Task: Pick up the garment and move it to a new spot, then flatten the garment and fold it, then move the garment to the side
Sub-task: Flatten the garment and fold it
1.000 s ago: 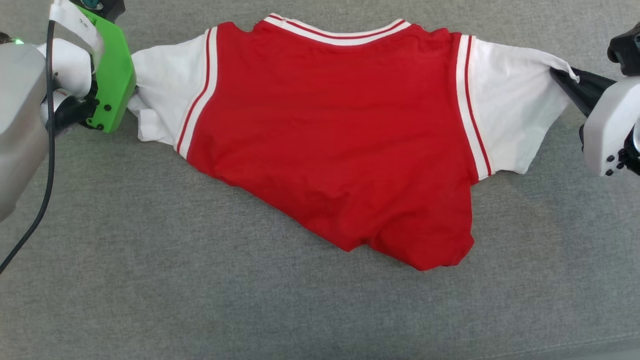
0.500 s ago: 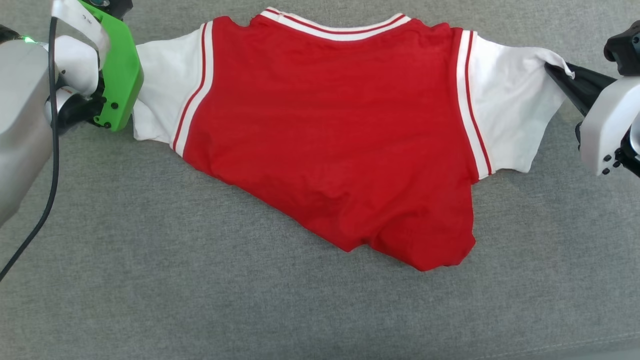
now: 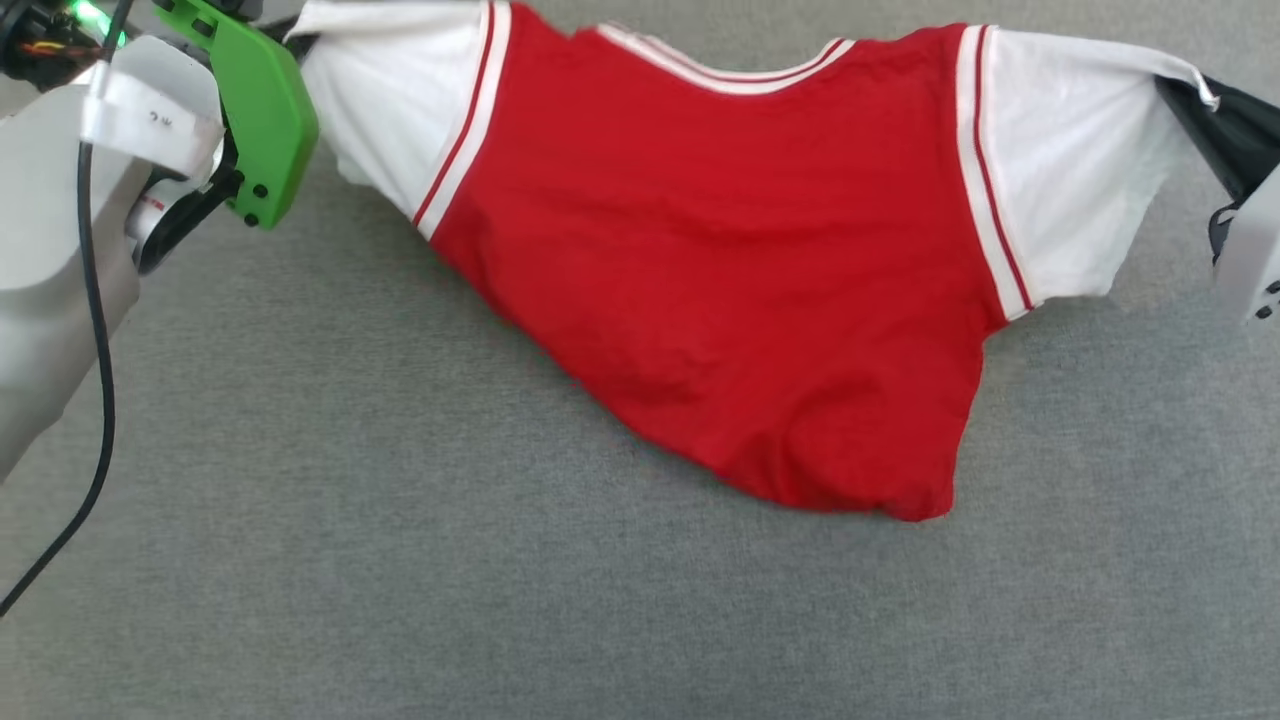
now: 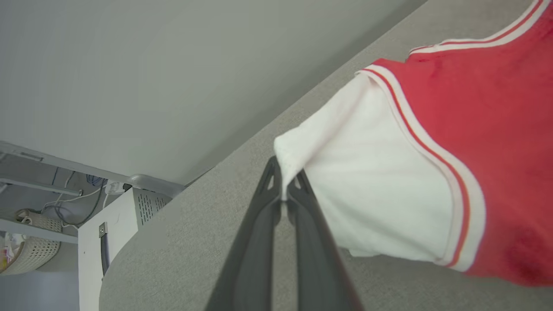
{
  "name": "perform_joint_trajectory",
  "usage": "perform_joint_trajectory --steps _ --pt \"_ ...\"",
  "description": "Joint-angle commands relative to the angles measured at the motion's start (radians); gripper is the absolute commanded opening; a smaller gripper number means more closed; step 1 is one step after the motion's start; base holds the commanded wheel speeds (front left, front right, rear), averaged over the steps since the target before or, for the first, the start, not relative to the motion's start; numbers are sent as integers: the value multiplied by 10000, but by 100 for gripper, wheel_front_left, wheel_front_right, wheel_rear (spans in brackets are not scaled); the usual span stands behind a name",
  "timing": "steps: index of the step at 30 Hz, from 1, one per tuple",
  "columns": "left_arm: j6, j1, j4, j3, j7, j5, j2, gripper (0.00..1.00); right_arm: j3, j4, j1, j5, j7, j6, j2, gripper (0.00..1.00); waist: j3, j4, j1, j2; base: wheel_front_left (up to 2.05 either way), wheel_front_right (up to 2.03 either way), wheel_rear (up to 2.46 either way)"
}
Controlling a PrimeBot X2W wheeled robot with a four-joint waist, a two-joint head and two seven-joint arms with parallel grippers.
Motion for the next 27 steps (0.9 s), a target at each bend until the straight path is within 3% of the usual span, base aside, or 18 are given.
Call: perform_joint_trajectory --steps 1,12,20,27 --pt "181 -160 -144 119 -461 211 10 0 -147 9 87 13 -180 -7 -45 0 -783 434 0 -1 0 0 0" --pt "1281 -432 -2081 923 -2132 408 618 0 -1510 -248 229 -144 -824 -7 -166 0 -2155 771 0 -1 0 0 0" --pt "2096 -643 -3782 1421 -2291 380 1229 0 -2496 -729 19 -490 -792 -7 53 0 -2562 810 0 -1 0 0 0" --pt "2410 -997 -4462 1707 -2184 338 1425 0 -2913 -982 -525 -885 -515 -7 360 0 -2516 821 0 -1 0 0 0"
